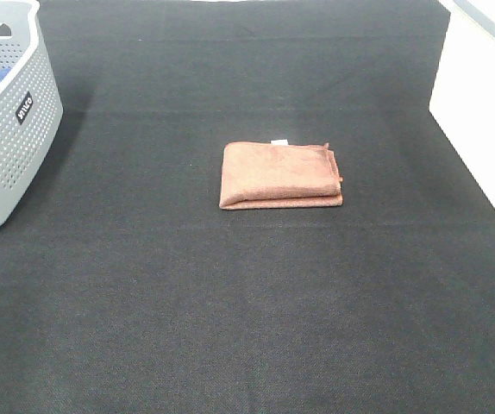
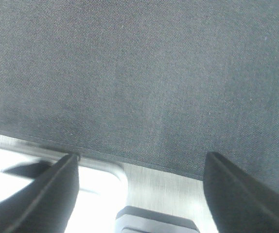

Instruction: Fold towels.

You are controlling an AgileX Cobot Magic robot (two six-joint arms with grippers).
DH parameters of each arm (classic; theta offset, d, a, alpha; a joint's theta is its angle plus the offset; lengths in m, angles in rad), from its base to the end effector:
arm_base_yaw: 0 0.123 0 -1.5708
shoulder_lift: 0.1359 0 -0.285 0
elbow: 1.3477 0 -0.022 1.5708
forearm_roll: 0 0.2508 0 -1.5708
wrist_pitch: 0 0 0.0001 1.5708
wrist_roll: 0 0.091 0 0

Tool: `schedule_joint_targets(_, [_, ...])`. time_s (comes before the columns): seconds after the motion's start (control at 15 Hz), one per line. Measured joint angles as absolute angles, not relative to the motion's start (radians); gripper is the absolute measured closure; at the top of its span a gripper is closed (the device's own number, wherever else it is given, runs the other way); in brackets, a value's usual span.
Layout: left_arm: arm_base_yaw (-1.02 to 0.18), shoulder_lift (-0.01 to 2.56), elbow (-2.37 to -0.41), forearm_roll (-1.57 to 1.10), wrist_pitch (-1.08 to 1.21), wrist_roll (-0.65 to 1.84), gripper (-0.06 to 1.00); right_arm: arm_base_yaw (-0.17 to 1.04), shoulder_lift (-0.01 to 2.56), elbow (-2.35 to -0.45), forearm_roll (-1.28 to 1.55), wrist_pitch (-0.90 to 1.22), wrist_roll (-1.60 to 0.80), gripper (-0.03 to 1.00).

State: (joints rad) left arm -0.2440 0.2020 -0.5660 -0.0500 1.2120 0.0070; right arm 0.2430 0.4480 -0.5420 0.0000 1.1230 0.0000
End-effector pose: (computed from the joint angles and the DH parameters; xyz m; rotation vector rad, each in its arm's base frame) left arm 0.0116 -0.0073 0.2839 0.2955 2.3185 -0.1815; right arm 0.0567 0.0141 0.2733 -0.3049 2.4969 0.0992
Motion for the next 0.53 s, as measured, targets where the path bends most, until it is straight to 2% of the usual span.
schedule_joint_targets(0.27, [-0.244, 0.182, -0.526, -0.103, 1.106, 0.083, 0.2, 0.243, 0.236, -0.507, 0.085, 1.069, -0.122, 0.28])
schedule_joint_targets(0.53, [-0.244, 0.182, -0.502, -0.119, 1.068, 0.104, 0.2, 0.243, 0.206, -0.505, 0.092, 1.067, -0.138, 0.28])
